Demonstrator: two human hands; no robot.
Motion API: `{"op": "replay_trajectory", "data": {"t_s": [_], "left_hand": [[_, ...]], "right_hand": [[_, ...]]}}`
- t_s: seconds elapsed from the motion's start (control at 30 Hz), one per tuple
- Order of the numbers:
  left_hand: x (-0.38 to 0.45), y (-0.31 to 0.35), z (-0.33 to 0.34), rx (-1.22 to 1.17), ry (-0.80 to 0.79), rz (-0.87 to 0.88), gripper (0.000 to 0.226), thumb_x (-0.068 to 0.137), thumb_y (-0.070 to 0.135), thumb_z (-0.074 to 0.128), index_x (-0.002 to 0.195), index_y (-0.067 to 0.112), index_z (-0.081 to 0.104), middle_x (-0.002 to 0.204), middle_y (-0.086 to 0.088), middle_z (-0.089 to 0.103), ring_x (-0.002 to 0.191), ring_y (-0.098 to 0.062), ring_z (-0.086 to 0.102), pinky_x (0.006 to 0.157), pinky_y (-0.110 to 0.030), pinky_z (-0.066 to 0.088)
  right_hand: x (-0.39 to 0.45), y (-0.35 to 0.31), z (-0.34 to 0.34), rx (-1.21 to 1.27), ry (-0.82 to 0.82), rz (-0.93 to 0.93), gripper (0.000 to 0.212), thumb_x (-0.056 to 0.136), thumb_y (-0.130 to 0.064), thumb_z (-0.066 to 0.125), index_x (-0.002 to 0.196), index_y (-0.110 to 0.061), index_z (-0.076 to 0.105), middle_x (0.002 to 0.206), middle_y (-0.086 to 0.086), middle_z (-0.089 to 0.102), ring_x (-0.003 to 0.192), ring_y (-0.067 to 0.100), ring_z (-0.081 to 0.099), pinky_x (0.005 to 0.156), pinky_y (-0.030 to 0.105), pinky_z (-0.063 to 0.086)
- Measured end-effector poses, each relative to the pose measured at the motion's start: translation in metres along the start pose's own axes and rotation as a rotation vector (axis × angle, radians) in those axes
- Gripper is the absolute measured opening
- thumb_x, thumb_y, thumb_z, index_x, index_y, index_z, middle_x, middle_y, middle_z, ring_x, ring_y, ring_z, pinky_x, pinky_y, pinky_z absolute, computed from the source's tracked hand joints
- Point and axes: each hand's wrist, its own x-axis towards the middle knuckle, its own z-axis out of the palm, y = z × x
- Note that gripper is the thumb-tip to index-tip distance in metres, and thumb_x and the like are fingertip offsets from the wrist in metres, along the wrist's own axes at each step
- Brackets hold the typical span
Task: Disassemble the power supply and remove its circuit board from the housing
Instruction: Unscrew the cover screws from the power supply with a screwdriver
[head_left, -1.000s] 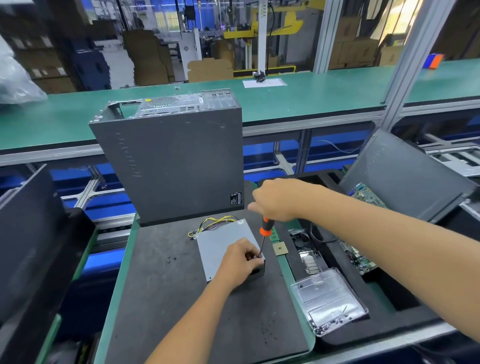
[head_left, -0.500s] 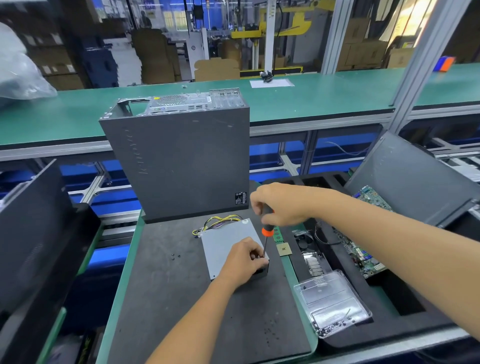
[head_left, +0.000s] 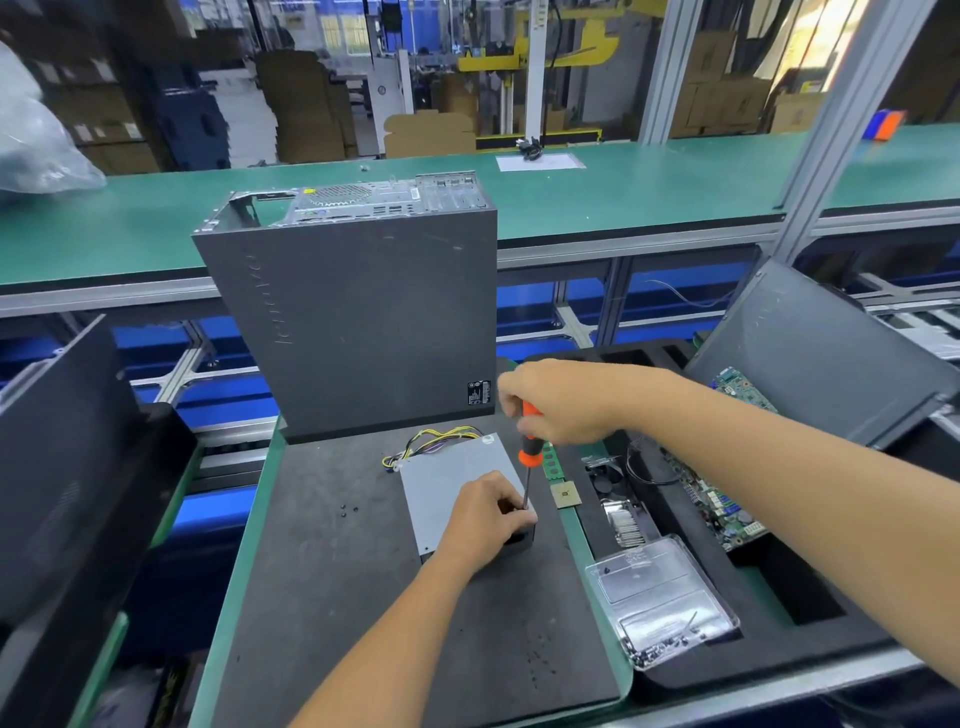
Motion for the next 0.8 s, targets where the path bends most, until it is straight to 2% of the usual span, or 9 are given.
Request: {"op": "replay_trajectory", "data": {"t_s": [0.07, 0.13, 0.2, 0.23, 0.3, 0.4, 0.5, 0.6, 0.8], "left_hand": [[0.0, 0.002, 0.001, 0.016, -0.003, -0.002, 0.027, 0.072, 0.021, 0.079, 0.061, 0.029, 0.056, 0.077, 0.012, 0.055, 0.068, -0.003, 0.052, 0.061, -0.01, 0.038], [-0.002, 0.003, 0.003, 0.032, -0.008, -0.003, 0.026, 0.074, 0.021, 0.078, 0.062, 0.028, 0.055, 0.077, 0.012, 0.054, 0.068, -0.004, 0.05, 0.063, -0.012, 0.038], [-0.003, 0.004, 0.004, 0.049, -0.013, -0.003, 0.025, 0.076, 0.021, 0.076, 0.065, 0.027, 0.054, 0.079, 0.012, 0.053, 0.07, -0.006, 0.05, 0.065, -0.014, 0.038], [-0.004, 0.004, 0.003, 0.055, -0.016, -0.002, 0.024, 0.078, 0.02, 0.074, 0.065, 0.026, 0.055, 0.08, 0.011, 0.053, 0.071, -0.006, 0.05, 0.065, -0.013, 0.038], [-0.003, 0.005, 0.003, 0.084, -0.03, 0.001, 0.019, 0.08, 0.021, 0.071, 0.068, 0.021, 0.057, 0.082, 0.011, 0.052, 0.071, -0.004, 0.049, 0.065, -0.013, 0.037], [-0.002, 0.008, 0.003, 0.164, -0.042, 0.019, 0.022, 0.083, 0.025, 0.068, 0.072, 0.011, 0.056, 0.083, 0.006, 0.051, 0.071, -0.003, 0.048, 0.066, -0.02, 0.037], [-0.003, 0.014, 0.003, 0.222, -0.048, 0.017, 0.032, 0.085, 0.029, 0.068, 0.071, 0.004, 0.054, 0.085, -0.003, 0.053, 0.075, -0.015, 0.051, 0.069, -0.028, 0.042], [-0.001, 0.019, 0.002, 0.347, -0.095, 0.041, 0.035, 0.089, 0.031, 0.062, 0.072, 0.002, 0.052, 0.092, -0.011, 0.055, 0.083, -0.024, 0.054, 0.076, -0.038, 0.047], [0.001, 0.026, 0.003, 0.586, -0.14, 0.045, 0.034, 0.096, 0.035, 0.051, 0.102, 0.002, 0.056, 0.104, -0.015, 0.052, 0.095, -0.03, 0.053, 0.079, -0.037, 0.046]], "right_hand": [[-0.005, -0.001, -0.006, 0.159, -0.041, -0.061, 0.03, 0.08, 0.006, 0.047, 0.093, -0.018, 0.06, 0.1, -0.004, 0.055, 0.091, 0.018, 0.055, 0.075, 0.035, 0.049], [-0.008, -0.001, -0.006, 0.202, -0.023, -0.036, 0.029, 0.08, 0.002, 0.05, 0.096, -0.016, 0.066, 0.101, -0.004, 0.06, 0.092, 0.015, 0.058, 0.082, 0.039, 0.052], [-0.005, -0.001, -0.004, 0.042, -0.025, 0.027, 0.011, 0.094, -0.025, 0.052, 0.1, -0.021, 0.06, 0.091, -0.003, 0.059, 0.08, 0.017, 0.06, 0.071, 0.035, 0.05], [-0.003, -0.002, -0.003, -0.122, -0.021, 0.065, 0.014, 0.099, -0.032, 0.045, 0.091, -0.023, 0.053, 0.08, 0.0, 0.054, 0.071, 0.021, 0.057, 0.061, 0.034, 0.045], [0.001, -0.005, 0.001, -0.249, 0.05, 0.094, 0.023, 0.103, -0.02, 0.037, 0.08, -0.018, 0.038, 0.071, 0.003, 0.039, 0.066, 0.024, 0.045, 0.05, 0.03, 0.031], [0.001, 0.002, 0.002, -0.015, 0.111, 0.067, 0.018, 0.097, -0.015, 0.043, 0.08, -0.02, 0.046, 0.086, 0.003, 0.053, 0.071, 0.02, 0.047, 0.056, 0.028, 0.035], [-0.003, 0.009, -0.001, 0.204, 0.096, 0.048, 0.013, 0.082, -0.012, 0.058, 0.089, -0.023, 0.059, 0.087, -0.005, 0.057, 0.073, 0.01, 0.051, 0.06, 0.025, 0.04], [-0.001, 0.015, 0.001, 0.226, 0.179, 0.085, 0.007, 0.077, -0.019, 0.065, 0.084, -0.019, 0.063, 0.074, -0.009, 0.052, 0.064, 0.006, 0.047, 0.054, 0.023, 0.035], [0.005, 0.016, 0.005, 0.234, 0.205, 0.093, 0.008, 0.077, -0.022, 0.063, 0.078, -0.015, 0.059, 0.07, -0.007, 0.053, 0.06, 0.01, 0.047, 0.053, 0.025, 0.036]]}}
